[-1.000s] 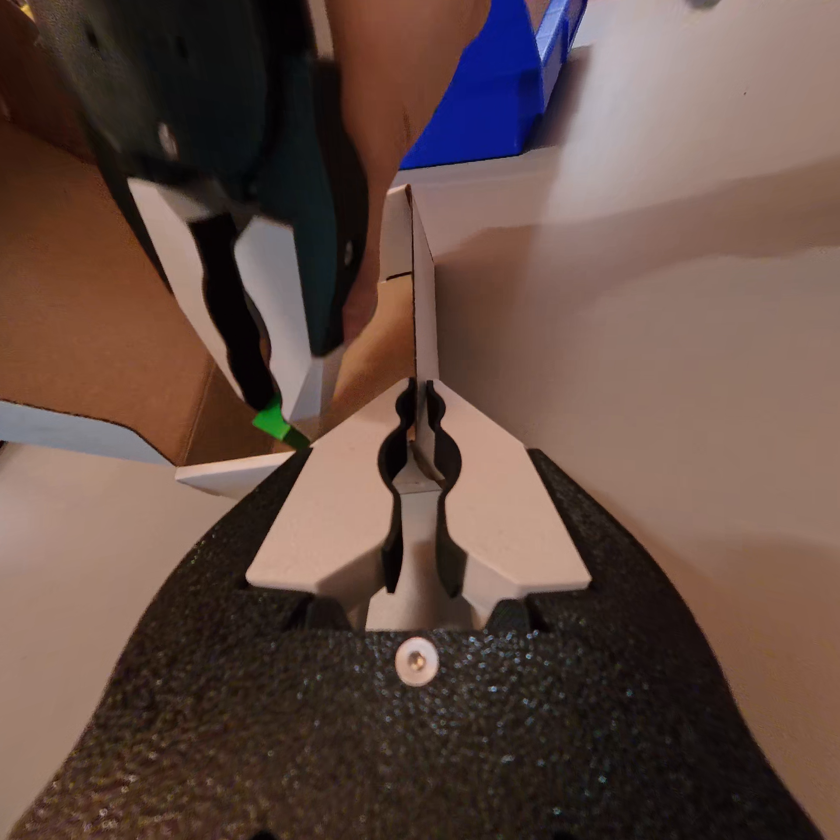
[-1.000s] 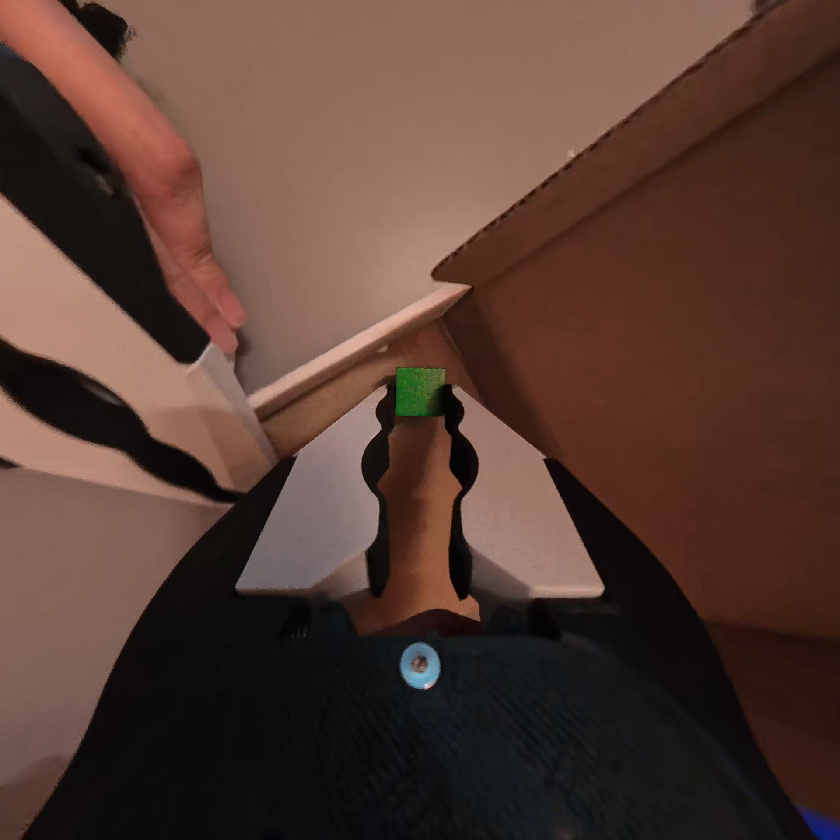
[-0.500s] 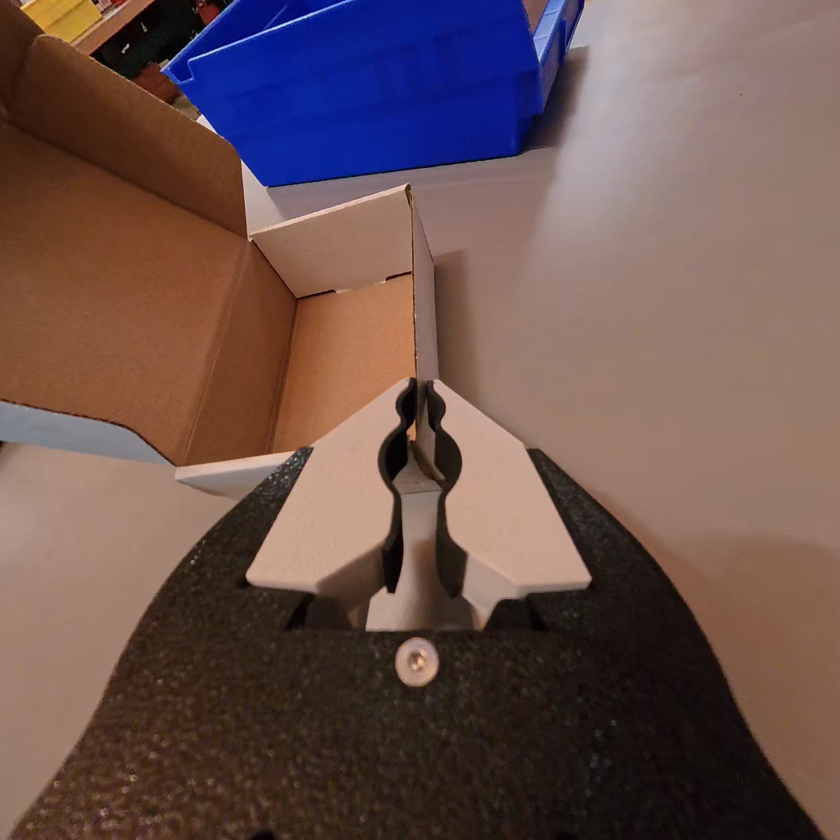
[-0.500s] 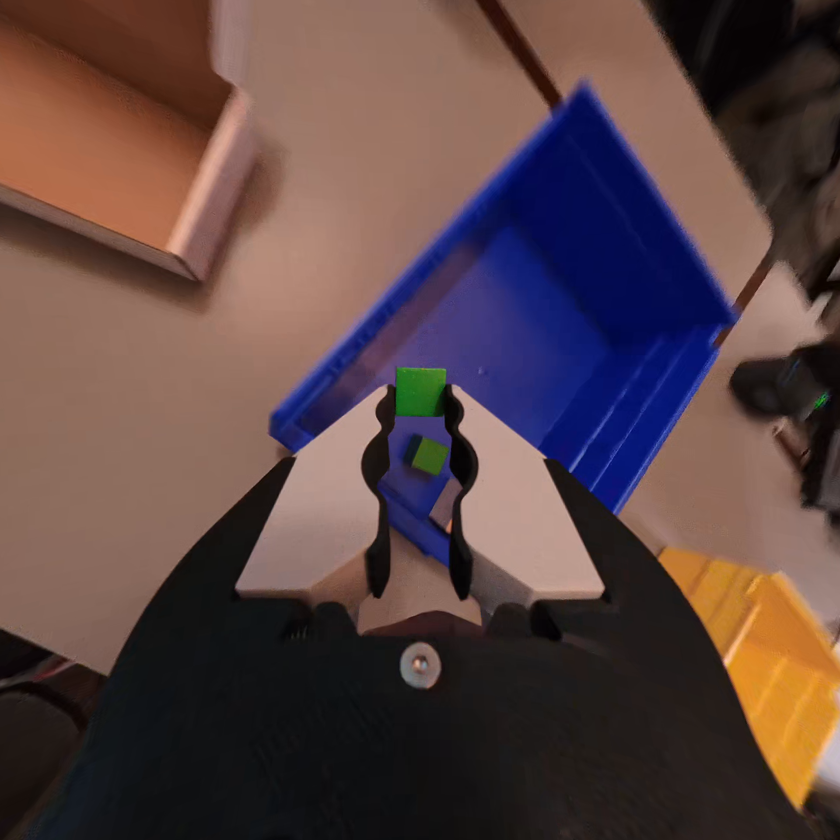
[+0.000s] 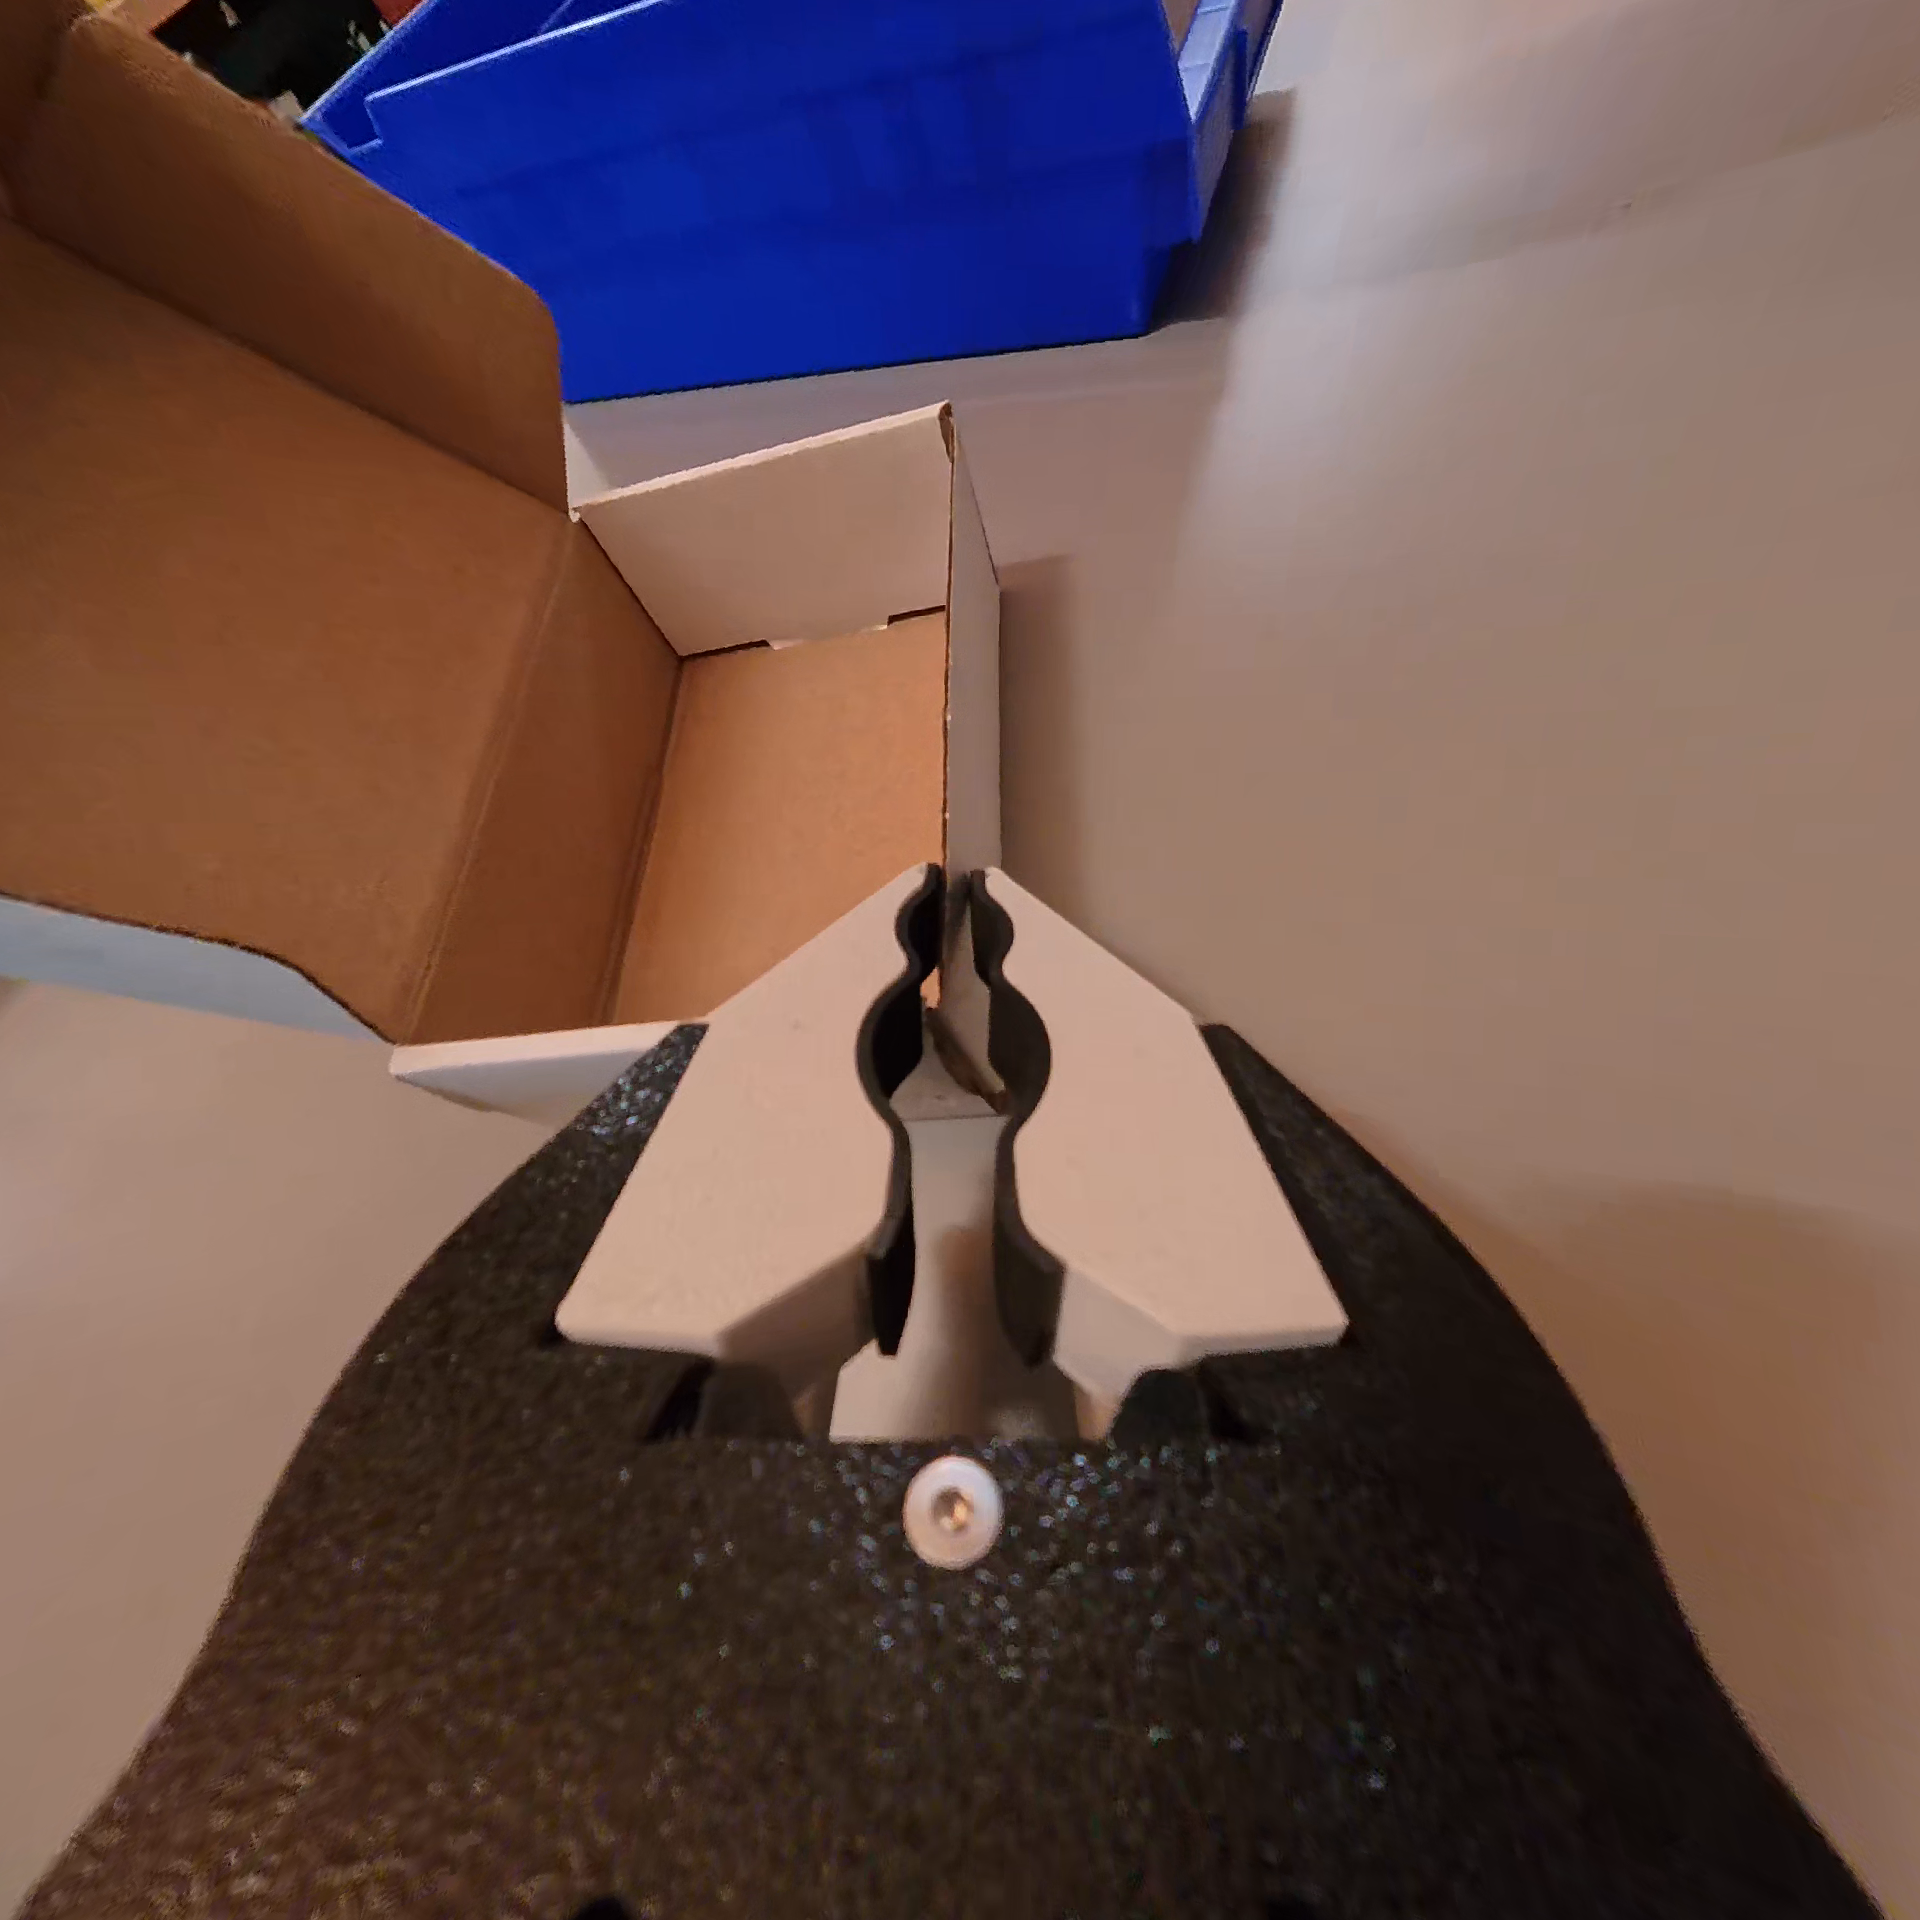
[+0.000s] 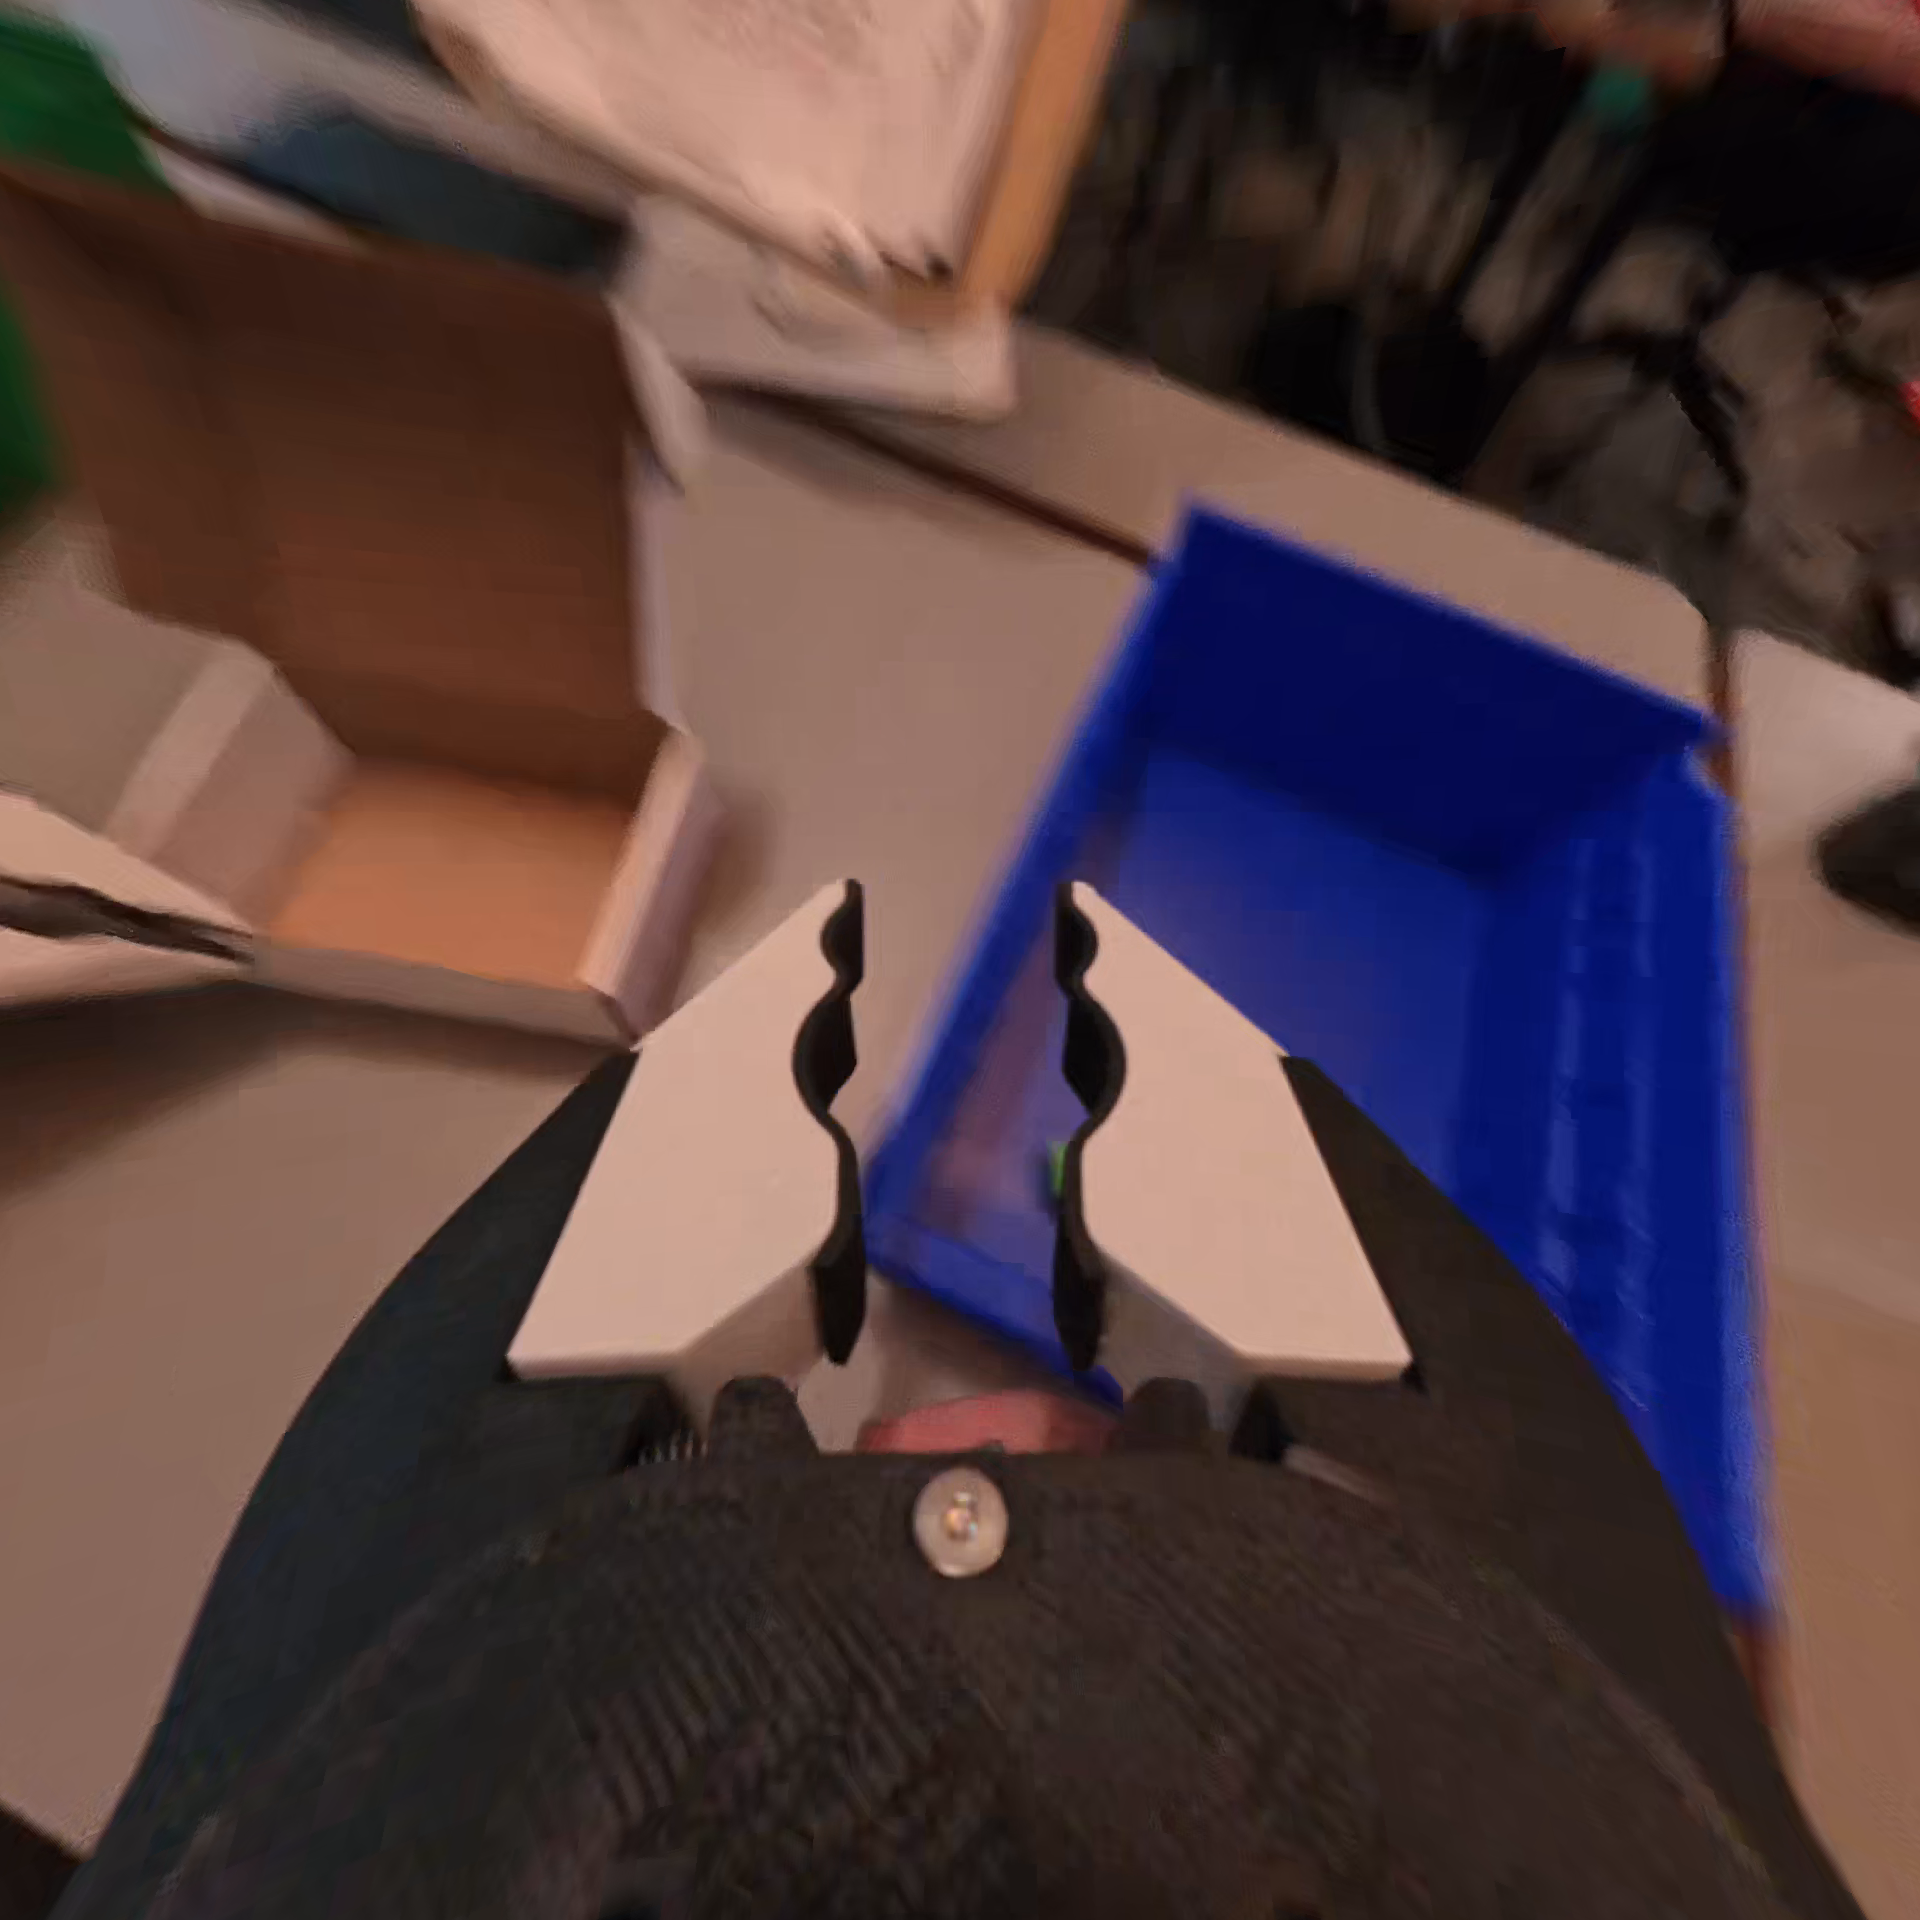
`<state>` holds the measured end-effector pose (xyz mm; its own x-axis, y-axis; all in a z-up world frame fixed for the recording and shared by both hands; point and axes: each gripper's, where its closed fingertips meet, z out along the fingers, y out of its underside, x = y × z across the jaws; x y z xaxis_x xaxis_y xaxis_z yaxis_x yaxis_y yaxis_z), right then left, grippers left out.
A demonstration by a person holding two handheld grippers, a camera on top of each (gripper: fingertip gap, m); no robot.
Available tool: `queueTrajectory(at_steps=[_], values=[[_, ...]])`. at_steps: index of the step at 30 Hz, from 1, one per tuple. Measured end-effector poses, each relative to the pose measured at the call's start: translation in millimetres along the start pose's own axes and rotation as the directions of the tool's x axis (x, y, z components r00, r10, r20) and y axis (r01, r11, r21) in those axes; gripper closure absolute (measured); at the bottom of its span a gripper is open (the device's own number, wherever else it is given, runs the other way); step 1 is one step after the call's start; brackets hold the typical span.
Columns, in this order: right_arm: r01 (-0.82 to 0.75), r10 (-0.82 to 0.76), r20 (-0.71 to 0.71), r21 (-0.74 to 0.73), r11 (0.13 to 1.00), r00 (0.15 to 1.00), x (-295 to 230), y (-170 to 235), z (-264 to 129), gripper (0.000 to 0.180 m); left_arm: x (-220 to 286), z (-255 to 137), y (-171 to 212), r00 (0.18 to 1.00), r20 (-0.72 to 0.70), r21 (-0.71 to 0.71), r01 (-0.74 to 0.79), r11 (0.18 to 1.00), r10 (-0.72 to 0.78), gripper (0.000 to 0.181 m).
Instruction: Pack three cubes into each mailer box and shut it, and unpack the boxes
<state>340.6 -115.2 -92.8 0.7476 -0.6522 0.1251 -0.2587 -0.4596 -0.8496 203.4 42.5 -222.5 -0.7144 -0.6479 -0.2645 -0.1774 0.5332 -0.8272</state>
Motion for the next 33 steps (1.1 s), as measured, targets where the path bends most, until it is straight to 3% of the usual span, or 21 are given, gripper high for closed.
queueTrajectory(at_steps=[1, 4, 10, 12, 13, 17, 19, 22, 24, 27, 33], values=[[-0.006, 0.001, 0.068, 0.066, 0.998, 0.998, -21, -14, 4, 0.145, 0, 0, 0, 1.0, -0.002, -0.002, 0.0, 1.0, 0.0, 0.179], [-0.05, 0.037, 0.086, 0.142, 0.989, 0.996, -45, -37, 35, 0.147, 1, 2, -1, 1.0, 0.002, 0.0, -0.003, 1.0, 0.003, 0.179], [-0.105, 0.093, 0.17, 0.062, 0.993, 0.981, -81, -42, 115, 0.145, 1, 1, -1, 1.0, -0.002, 0.014, 0.006, 1.0, -0.006, 0.18], [-0.078, 0.067, 0.148, 0.068, 0.995, 0.987, -85, -45, 127, 0.165, 1, 1, -1, 1.0, -0.004, 0.02, 0.013, 1.0, -0.013, 0.18], [-0.064, 0.051, 0.147, 0.086, 0.994, 0.988, -88, -47, 127, 0.178, 1, 1, -1, 1.0, -0.003, 0.021, 0.014, 1.0, -0.014, 0.18], [0.011, -0.015, 0.027, 0.169, 0.986, 1.0, -90, -44, 112, 0.179, 1, -2, -3, 0.999, -0.016, 0.024, 0.047, 0.999, -0.047, 0.179], [0.034, -0.022, -0.054, 0.219, 0.975, 0.998, -92, -37, 100, 0.179, -6, -12, -27, 0.992, 0.002, 0.148, 0.123, 0.981, -0.124, 0.177], [0.044, -0.008, -0.124, 0.29, 0.956, 0.992, -102, -25, 84, 0.179, -49, -48, -61, 0.931, 0.176, 0.399, 0.23, 0.888, -0.32, 0.177], [0.047, 0.008, -0.159, 0.335, 0.941, 0.987, -109, -21, 75, 0.179, -78, -75, -62, 0.85, 0.354, 0.465, 0.202, 0.862, -0.391, 0.176], [0.049, 0.032, -0.212, 0.366, 0.929, 0.977, -113, -14, 67, 0.179, -102, -95, -50, 0.742, 0.585, 0.381, 0.106, 0.919, -0.328, 0.169], [-0.023, 0.126, -0.218, 0.422, 0.907, 0.968, -122, -5, 58, 0.179, -104, -83, -45, 0.687, 0.656, 0.301, 0.142, 0.943, -0.313, 0.181]])
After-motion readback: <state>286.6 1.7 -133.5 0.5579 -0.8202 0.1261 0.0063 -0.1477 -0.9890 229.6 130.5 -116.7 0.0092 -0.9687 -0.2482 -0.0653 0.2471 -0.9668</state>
